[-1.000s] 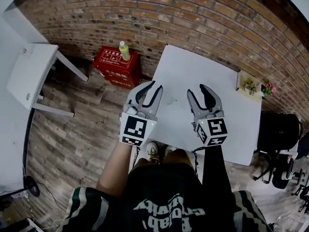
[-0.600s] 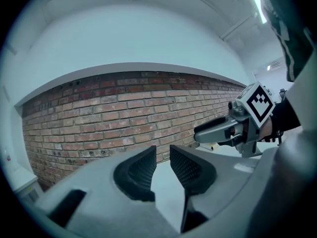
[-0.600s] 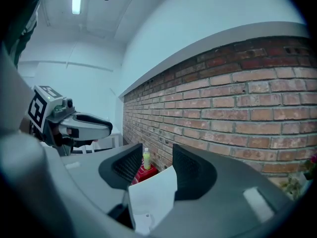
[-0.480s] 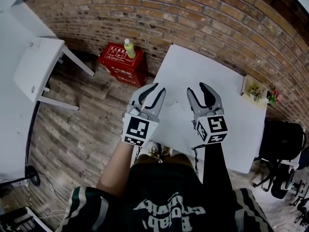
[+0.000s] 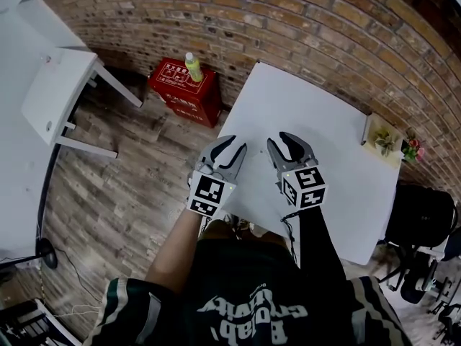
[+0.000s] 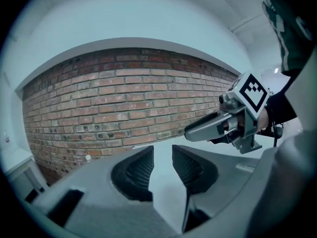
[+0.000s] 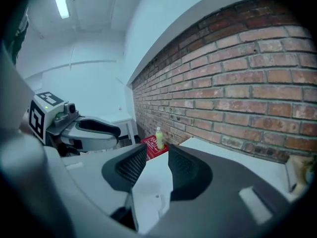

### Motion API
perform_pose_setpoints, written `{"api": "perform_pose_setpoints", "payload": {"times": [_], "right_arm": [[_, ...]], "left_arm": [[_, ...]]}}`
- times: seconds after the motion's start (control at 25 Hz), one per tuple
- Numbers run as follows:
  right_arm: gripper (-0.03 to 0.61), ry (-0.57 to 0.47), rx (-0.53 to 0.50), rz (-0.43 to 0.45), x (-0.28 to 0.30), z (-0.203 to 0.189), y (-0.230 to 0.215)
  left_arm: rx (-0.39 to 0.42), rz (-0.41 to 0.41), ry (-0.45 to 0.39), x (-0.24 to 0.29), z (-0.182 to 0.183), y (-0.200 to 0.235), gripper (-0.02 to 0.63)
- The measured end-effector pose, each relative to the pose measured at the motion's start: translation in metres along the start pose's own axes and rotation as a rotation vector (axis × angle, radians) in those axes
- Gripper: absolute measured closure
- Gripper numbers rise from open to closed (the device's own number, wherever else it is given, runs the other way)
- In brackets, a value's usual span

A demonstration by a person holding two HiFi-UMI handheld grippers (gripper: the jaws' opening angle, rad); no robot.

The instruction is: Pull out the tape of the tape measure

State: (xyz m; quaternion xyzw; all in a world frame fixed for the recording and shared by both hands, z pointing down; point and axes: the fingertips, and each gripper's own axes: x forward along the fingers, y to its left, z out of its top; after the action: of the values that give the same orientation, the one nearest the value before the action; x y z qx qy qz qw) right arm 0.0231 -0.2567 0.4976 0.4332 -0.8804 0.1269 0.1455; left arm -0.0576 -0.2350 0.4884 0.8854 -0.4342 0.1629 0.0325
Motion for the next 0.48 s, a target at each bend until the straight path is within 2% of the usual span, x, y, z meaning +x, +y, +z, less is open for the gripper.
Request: {"api": "perform_pose_setpoints", "payload": {"times": [0.24, 0.48], "right_arm": [[0.393, 0.122, 0.006, 0.018, 0.019, -0.052, -0.001], [0.376, 0.261, 0.019, 0.043, 0.028, -0.108, 0.001]], "left_arm": [[-0.051, -0.028, 0.073, 0.016, -0.043, -0.004, 0.492], [-0.049, -0.074, 0.169, 0.028, -0.082, -0.019, 0.492]]}}
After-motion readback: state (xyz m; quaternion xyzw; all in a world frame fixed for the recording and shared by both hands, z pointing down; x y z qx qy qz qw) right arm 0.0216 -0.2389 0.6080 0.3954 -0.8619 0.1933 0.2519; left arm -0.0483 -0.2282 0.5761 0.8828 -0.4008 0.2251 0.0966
